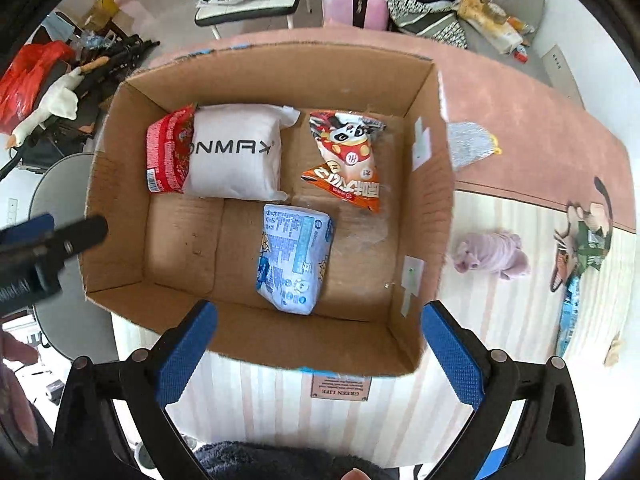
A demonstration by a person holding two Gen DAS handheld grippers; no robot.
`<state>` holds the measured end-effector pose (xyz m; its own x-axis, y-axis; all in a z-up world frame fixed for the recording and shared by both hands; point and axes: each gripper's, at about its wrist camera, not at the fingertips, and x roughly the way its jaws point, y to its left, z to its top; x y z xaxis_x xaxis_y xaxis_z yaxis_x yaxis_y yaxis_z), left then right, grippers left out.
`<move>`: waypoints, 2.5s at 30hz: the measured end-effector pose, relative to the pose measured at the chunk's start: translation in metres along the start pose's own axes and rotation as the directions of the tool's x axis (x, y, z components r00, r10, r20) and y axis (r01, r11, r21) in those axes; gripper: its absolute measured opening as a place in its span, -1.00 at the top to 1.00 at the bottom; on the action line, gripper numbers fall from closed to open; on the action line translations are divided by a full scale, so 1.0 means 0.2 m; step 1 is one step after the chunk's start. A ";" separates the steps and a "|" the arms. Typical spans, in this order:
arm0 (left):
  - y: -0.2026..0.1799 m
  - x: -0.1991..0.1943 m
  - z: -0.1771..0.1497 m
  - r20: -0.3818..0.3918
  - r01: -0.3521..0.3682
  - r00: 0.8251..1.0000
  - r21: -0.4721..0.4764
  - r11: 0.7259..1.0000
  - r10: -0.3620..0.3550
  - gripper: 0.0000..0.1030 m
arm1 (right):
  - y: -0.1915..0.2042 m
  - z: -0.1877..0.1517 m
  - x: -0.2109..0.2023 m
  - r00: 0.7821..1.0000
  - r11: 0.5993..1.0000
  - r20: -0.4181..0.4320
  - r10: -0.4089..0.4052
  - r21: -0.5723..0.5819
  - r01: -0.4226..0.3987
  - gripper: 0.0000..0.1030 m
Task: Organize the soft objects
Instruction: 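Lower both packets into the box and open both tools, then grasp the silver glitter pouch with the left tool while the right tool grasps the lilac sock bundle, then place both items into the box beside the tissue pack and open both tools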
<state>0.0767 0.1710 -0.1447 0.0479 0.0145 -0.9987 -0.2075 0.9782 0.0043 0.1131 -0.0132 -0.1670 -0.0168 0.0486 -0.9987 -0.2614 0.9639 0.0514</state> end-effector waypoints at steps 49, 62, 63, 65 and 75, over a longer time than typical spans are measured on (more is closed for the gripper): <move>-2.06 0.93 0.74 -0.061 -0.160 0.879 0.897 0.412 0.473 -0.99 | -1.48 -0.13 0.76 0.891 0.359 0.136 0.432 0.881 -0.309 -0.81; -2.03 1.03 0.63 -0.142 -0.107 0.842 0.901 0.420 0.520 -0.02 | -1.42 -0.05 0.87 0.902 0.416 0.050 0.429 0.876 -0.246 -0.21; -2.01 1.03 0.63 -0.127 -0.121 0.842 0.903 0.413 0.524 -0.01 | -1.41 -0.05 0.87 0.906 0.430 0.039 0.420 0.871 -0.237 -0.08; -2.01 1.02 0.62 -0.112 -0.133 0.851 0.898 0.418 0.512 0.03 | -1.39 -0.02 0.87 0.916 0.462 0.014 0.400 0.860 -0.215 0.11; -1.98 0.73 0.68 -0.132 -0.110 0.925 0.804 0.585 0.356 0.05 | -1.37 0.01 0.75 0.942 0.572 0.021 0.335 0.790 -0.221 0.42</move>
<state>0.2993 -0.1864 -0.2851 -0.1587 0.3340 -0.9291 0.6585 0.7370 0.1524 0.1837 -0.2703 -0.3303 -0.0831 0.3738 -0.9238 0.6169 0.7473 0.2469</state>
